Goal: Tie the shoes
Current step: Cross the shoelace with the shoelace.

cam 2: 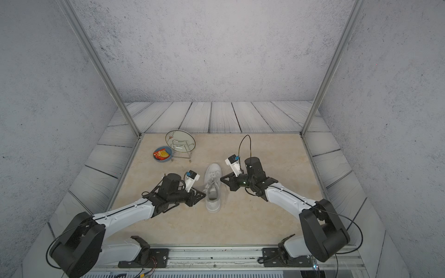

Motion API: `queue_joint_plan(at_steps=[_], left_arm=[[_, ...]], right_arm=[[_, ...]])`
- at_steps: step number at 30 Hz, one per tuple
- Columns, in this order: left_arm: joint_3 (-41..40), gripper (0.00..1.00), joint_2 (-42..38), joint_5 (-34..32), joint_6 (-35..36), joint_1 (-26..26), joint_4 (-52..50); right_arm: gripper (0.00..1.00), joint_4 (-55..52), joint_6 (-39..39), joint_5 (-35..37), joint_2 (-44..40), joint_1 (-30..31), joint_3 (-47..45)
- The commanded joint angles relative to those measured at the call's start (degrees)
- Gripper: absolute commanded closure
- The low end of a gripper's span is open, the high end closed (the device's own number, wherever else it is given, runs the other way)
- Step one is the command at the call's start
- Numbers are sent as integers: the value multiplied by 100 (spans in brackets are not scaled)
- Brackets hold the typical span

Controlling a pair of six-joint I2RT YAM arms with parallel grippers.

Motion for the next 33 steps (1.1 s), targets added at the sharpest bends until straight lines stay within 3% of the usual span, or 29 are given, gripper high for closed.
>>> queue_joint_plan(at_steps=[1,5,9,11,16,23,28,30,33], left_arm=[[-82,63,-426,-210,31,-25,-156],[-124,49,-890,-475,58,-34,-573],[-204,45,-1296,-665,8,-33,-830],[-271,45,-1445,-669,-3,-31,-886],[-399,58,-1528,-258,45,-51,-506],[-322,58,-1251,274,166,-336,-144],[-338,61,-1287,-22,259,-583,-401],[-318,64,-1247,-489,204,-596,-688],[-412,56,-1340,-926,31,-596,-781]], right_arm=[[100,-103,-165,95,142,10,4],[100,-129,-226,101,173,4,-11],[100,-129,-244,86,176,1,-20],[100,-154,-261,98,175,7,-19],[100,-179,-299,87,187,10,-28],[100,-188,-357,92,255,8,-45],[100,-201,-391,128,305,4,-34],[100,-206,-399,138,322,7,-28],[100,-308,-470,213,297,6,-22]])
